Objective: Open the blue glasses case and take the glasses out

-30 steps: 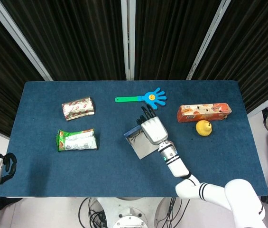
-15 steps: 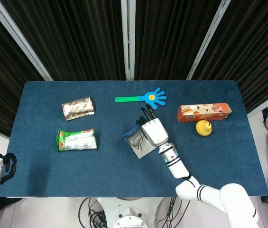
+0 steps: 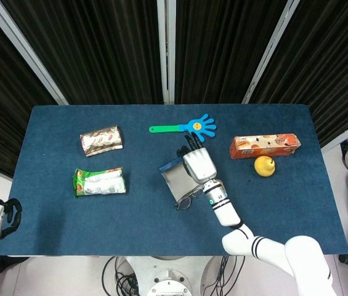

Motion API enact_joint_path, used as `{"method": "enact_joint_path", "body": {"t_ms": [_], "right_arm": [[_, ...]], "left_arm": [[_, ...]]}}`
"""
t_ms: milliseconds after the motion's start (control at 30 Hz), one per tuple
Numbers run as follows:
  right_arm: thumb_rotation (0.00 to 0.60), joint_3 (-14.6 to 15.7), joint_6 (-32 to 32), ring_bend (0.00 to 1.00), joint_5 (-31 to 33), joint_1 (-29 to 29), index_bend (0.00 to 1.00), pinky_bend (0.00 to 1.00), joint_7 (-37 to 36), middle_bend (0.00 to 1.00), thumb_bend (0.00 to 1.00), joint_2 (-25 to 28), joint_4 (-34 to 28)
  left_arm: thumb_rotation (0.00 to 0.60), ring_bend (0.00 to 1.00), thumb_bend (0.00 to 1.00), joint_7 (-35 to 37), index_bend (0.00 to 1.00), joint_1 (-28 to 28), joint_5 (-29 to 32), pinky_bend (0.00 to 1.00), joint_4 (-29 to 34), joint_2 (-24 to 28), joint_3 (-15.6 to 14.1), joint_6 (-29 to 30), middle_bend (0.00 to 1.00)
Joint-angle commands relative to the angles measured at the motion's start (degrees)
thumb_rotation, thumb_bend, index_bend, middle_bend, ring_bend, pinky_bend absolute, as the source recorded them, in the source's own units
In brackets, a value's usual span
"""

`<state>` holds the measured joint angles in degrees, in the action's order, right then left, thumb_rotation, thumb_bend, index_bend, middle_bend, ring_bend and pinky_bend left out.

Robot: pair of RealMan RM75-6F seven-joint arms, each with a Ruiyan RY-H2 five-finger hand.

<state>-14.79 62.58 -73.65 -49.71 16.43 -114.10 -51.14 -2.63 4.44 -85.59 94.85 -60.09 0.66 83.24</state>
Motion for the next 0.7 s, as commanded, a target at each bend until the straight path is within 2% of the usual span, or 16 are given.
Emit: {"method": "enact_joint_path", "body": {"t_ms": [33,167,233,300,433,567,700], "right_arm": [[0.600,-1.9,-6.1,0.09,4.0,-0.8,0.61,0.00,3.4,0.36,0.47,1.3,-2.4],[0.600,-1.9,-8.6,0.01,6.1,-0.2,0.25,0.00,6.2,0.26,0.35,4.9,-8.1],[0.600,-1.3,-7.7,0.00,5.3,0.9,0.18,0.00,5.5,0.23,0.33,7.2,-12.3],[0.600,-0.1,-6.0,0.00,3.3,2.4,0.16,0.00,3.9,0.23,0.33,9.6,-16.6],[0.600,3.6,-3.9,0.00,-0.9,5.2,0.20,0.00,0.7,0.24,0.33,14.4,-24.2],[0.600,7.3,-4.1,0.00,-3.3,7.4,0.36,0.00,-1.6,0.26,0.33,18.3,-29.0],[0.600,9.4,-5.2,0.00,-3.6,8.4,0.50,0.00,-1.7,0.26,0.34,19.5,-29.7]], "left_arm": [[0.600,0.55,0.36,0.0,0.68,0.0,0.0,0.41,0.0,0.0,0.0,0.0,0.71],[0.600,0.55,0.36,-0.1,0.68,0.0,0.1,0.41,0.0,0.0,0.0,0.0,0.71],[0.600,0.55,0.36,-0.1,0.68,0.0,0.1,0.41,0.0,0.0,0.0,-0.1,0.71],[0.600,0.55,0.36,-0.1,0.68,0.0,0.1,0.41,0.0,0.0,0.0,-0.1,0.71],[0.600,0.55,0.36,-0.3,0.68,0.0,0.1,0.41,0.0,-0.1,0.0,0.0,0.71],[0.600,0.55,0.36,-0.4,0.68,0.0,0.0,0.41,0.1,-0.1,0.0,0.1,0.71],[0.600,0.55,0.36,-0.5,0.68,0.0,0.1,0.41,0.0,-0.1,0.0,0.1,0.71]]}}
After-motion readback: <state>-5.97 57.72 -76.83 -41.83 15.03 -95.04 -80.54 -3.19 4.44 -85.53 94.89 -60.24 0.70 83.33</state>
